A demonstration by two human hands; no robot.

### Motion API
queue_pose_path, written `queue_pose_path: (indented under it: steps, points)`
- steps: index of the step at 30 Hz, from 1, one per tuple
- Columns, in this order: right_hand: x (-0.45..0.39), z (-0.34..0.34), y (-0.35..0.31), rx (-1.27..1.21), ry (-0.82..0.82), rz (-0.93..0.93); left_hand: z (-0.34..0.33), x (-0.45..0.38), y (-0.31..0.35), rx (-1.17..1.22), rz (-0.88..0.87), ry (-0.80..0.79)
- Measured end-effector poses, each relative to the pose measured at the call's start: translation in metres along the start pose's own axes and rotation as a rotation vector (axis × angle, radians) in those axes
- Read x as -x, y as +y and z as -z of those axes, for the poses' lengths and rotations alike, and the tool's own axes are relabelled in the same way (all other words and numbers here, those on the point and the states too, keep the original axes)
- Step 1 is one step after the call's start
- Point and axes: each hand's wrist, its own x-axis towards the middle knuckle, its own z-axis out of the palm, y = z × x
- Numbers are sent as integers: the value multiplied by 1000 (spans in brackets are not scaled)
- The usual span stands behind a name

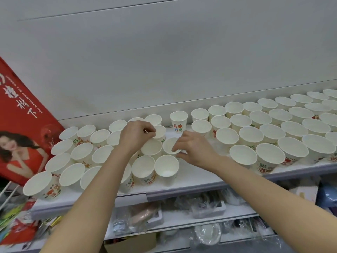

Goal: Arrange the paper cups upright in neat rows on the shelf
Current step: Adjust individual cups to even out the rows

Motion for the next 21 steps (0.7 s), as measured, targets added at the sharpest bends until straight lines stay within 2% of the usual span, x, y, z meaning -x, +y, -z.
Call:
queue_pose_path:
  steps: [4, 9, 12, 21]
  points:
    - [-3, -1, 5, 29, -3, -10, 0, 1, -2, 12, 3, 9]
    - [-21, 18, 19, 17, 20, -231, -5, -5, -1, -16, 26, -4]
    - [-41, 20, 26, 71, -12, -297, -6, -12, 8, -80, 51, -63]
    - [-44, -1, 33, 211, -54, -339, -23, -13, 29, -254, 14, -147]
